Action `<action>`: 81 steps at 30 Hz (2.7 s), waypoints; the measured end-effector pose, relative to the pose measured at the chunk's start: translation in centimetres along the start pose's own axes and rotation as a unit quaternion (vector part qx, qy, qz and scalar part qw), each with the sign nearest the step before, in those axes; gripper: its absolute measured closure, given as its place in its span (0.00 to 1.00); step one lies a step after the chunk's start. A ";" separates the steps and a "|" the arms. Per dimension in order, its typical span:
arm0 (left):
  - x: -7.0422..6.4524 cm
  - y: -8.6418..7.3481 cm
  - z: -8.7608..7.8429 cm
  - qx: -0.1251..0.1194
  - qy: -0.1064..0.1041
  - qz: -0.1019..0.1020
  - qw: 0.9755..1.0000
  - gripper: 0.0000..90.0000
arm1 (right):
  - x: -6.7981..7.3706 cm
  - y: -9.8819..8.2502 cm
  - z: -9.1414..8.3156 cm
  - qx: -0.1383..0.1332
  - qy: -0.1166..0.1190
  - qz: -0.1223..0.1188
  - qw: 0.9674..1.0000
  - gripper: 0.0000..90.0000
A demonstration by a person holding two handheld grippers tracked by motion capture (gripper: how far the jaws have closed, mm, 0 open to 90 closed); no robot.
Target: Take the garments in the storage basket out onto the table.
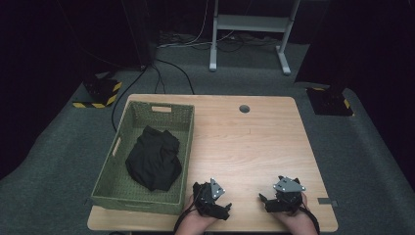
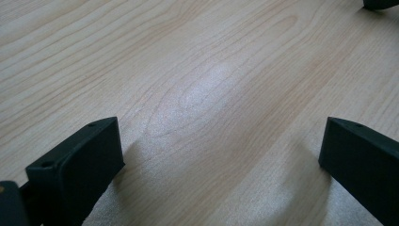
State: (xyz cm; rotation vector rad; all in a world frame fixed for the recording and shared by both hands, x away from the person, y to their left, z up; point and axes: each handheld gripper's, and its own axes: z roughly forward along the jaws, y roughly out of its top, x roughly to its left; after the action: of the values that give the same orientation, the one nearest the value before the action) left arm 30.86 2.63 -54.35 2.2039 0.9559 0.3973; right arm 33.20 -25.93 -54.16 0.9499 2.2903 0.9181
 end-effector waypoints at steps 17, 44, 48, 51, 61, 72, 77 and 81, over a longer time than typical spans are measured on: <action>-0.2 0.1 -0.1 0.001 0.002 0.012 1.000 0.00 | -1.3 0.1 0.6 0.029 0.051 0.052 0.997 0.00; -0.8 1.6 -3.3 -0.057 -0.016 0.016 0.998 0.01 | -1.6 0.1 0.7 0.034 0.058 0.063 0.996 0.00; -0.9 2.1 -4.3 -0.072 -0.020 0.013 0.997 0.00 | -1.7 0.1 0.8 0.035 0.059 0.064 0.996 0.00; -1.0 2.6 -5.1 -0.085 -0.019 0.014 0.996 0.00 | -1.7 0.1 0.8 0.035 0.059 0.064 0.996 0.00; -1.1 3.6 -7.7 -0.115 -0.016 0.020 0.993 0.00 | -1.7 0.1 0.8 0.034 0.059 0.064 0.996 0.00; -0.7 4.4 -10.6 -0.135 -0.011 0.016 0.991 0.00 | -1.7 -0.1 0.5 0.035 0.055 0.068 0.996 0.00; -0.3 4.6 -11.4 -0.140 -0.007 0.015 0.990 0.00 | -1.7 -0.1 0.5 0.035 0.055 0.068 0.996 0.00; 0.1 4.7 -12.1 -0.143 -0.002 0.013 0.990 0.00 | -1.7 -0.1 0.6 0.035 0.055 0.068 0.996 0.00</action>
State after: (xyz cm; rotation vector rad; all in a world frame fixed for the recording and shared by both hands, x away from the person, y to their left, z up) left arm 27.14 6.20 -42.42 1.9575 0.8132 0.5088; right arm 34.60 -27.00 -54.26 1.1222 2.3880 0.9738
